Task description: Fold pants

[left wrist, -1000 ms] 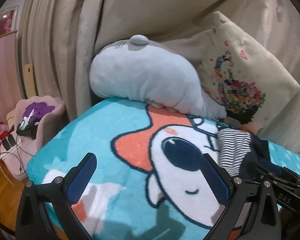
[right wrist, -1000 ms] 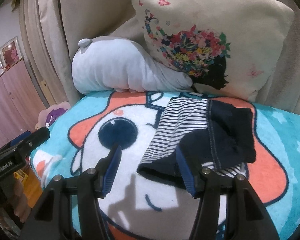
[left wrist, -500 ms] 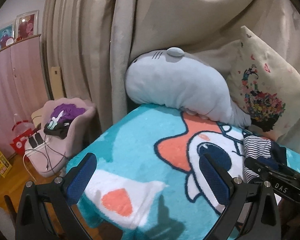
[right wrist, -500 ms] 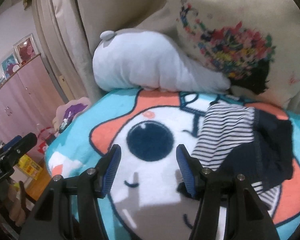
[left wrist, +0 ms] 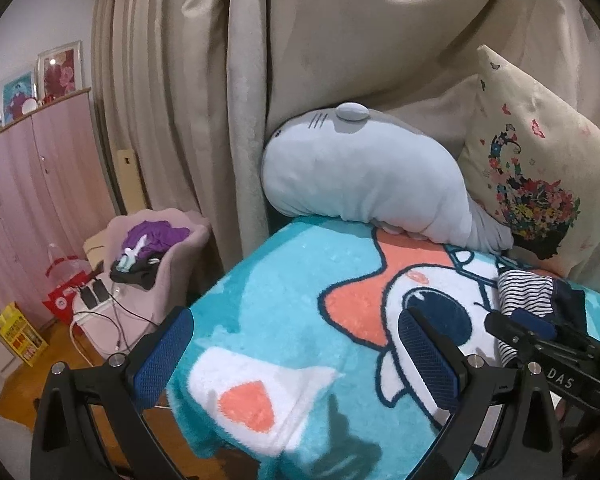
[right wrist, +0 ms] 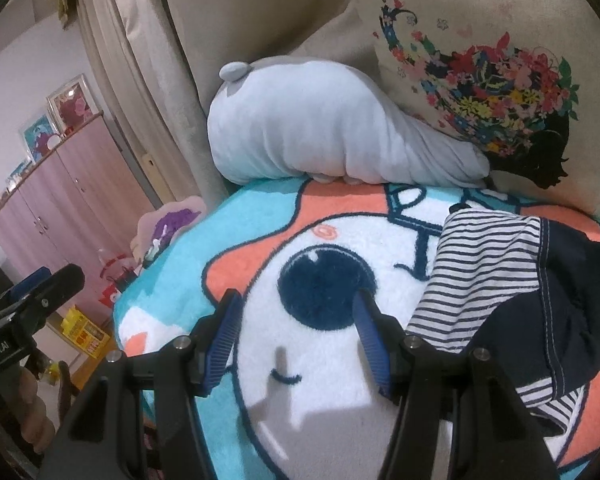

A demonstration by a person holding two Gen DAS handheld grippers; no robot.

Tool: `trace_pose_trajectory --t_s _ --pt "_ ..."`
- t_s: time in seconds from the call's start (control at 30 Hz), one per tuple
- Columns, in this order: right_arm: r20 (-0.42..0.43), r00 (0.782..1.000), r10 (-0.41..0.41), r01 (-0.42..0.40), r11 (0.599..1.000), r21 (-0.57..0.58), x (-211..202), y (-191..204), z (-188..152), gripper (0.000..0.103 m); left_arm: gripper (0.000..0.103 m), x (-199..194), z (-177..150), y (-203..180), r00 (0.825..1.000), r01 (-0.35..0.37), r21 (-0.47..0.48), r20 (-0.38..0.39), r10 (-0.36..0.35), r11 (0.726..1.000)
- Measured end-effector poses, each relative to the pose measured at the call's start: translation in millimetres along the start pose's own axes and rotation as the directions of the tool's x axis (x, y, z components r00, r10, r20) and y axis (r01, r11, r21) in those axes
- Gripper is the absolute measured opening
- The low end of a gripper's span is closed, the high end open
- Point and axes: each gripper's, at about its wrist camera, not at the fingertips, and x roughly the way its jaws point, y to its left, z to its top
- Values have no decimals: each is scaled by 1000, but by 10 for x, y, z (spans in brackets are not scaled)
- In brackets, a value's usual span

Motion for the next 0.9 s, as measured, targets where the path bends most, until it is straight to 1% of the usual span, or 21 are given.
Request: trace_pose_trajectory --t_s 0.07,0.2,0.4,0.6,0.7,0.8,0.9 --pt "11 1000 14 -14 1000 9 -32 -26 -4 58 103 -20 3 -21 1000 -13 4 5 13 1000" --pt "9 999 34 -34 999 29 -47 -72 14 58 103 -9 20 -74 1000 -9 12 -13 9 1000" --pt "35 998 47 -48 998 29 -131 -86 30 59 103 -72 25 -143 1000 -17 31 -1 17 999" --pt "29 998 49 -50 998 25 -148 -87 26 59 103 -47 21 -109 1000 -6 6 -24 6 1000" --pt "44 997 58 -59 998 18 -191 -77 14 59 103 -52 23 -105 999 0 -6 -33 0 1000" --pt "36 998 53 -53 999 11 -178 -83 2 60 103 -64 -3 -142 1000 -2 7 -25 2 1000" --pt "28 998 48 -48 999 15 -167 -95 9 60 103 -41 -11 -182 999 -1 25 -35 1 1000"
